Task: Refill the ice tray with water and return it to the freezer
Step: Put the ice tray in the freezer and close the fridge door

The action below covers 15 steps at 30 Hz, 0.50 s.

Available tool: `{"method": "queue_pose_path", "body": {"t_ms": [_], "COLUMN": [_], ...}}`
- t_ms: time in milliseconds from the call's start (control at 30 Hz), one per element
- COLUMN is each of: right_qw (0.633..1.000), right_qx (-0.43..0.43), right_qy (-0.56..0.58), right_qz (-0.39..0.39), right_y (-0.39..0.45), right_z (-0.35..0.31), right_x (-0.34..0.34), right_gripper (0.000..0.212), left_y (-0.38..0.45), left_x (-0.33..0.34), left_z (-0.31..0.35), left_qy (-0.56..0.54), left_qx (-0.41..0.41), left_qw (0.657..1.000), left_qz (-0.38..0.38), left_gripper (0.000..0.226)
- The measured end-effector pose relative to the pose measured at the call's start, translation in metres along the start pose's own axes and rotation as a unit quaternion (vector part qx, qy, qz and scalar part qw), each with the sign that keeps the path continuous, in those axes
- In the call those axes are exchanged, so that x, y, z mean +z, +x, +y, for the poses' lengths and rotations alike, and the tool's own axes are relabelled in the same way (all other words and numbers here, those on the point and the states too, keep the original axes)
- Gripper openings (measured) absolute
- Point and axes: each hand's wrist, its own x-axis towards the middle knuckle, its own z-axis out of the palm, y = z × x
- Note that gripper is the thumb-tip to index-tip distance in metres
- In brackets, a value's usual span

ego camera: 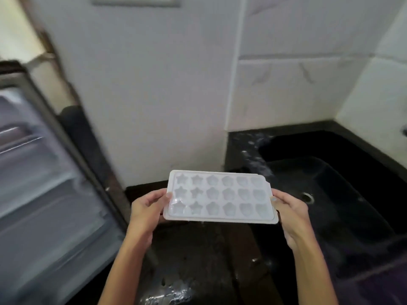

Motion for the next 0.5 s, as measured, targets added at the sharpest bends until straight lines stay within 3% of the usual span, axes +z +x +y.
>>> {"method": "queue_pose_path", "body": {"t_ms": [233,500], "right_qw": [0.974,0.898], "right_qx": [-0.042,-0.054], "right_qy": [-0.071,-0.132], "right_qz": [-0.209,-0.416], "right_y": [0.019,-0.027], "right_z": [-0.01,0.008], "right_x": [0.123,0.246], "right_gripper": [0.022,0.023], "left_y": [-0.05,-0.137], "left_x": [-0.089,-0.158], "left_z": [-0.008,-0.017], "left_qy": [-0.078,-0.099], "left_qx": [0.023,0.044], "left_qw": [0.972,0.899], "left_qz": [0.219,0.423], "left_gripper": [0.014,0.012]}}
